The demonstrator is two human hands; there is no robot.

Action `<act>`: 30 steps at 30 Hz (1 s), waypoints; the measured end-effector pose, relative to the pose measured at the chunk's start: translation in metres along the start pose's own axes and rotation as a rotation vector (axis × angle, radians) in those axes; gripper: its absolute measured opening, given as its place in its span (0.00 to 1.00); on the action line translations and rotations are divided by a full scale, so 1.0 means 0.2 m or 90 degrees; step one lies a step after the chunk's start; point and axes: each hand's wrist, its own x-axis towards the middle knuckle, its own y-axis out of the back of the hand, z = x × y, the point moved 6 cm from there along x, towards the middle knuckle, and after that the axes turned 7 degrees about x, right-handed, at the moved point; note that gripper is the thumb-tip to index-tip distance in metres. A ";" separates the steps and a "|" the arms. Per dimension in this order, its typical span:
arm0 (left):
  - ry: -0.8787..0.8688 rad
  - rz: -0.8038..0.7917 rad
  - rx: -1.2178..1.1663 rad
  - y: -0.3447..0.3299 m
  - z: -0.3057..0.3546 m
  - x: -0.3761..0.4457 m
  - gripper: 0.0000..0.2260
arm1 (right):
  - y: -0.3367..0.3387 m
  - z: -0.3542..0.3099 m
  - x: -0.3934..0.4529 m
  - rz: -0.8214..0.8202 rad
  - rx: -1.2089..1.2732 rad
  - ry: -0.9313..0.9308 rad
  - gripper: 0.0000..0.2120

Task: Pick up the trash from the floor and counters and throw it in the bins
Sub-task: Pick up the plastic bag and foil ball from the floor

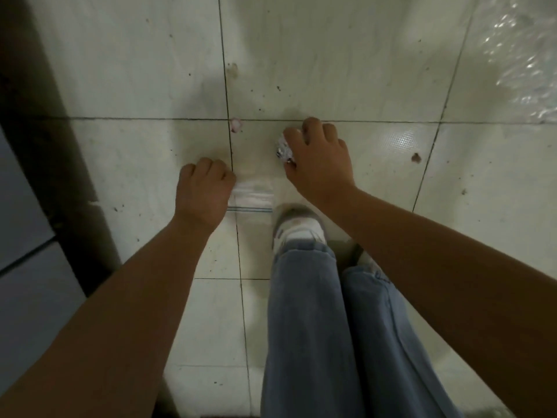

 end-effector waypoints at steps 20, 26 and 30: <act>-0.009 0.085 -0.189 2.17 0.49 -0.30 0.11 | 1.88 0.23 -1.02 0.099 0.176 -0.230 0.26; -0.019 0.047 -0.466 2.94 1.12 -0.17 0.11 | 2.59 0.85 -1.47 0.320 0.330 -0.372 0.23; -0.001 0.001 -0.582 3.13 1.58 -0.01 0.11 | 2.77 1.37 -1.68 0.420 0.427 -0.482 0.22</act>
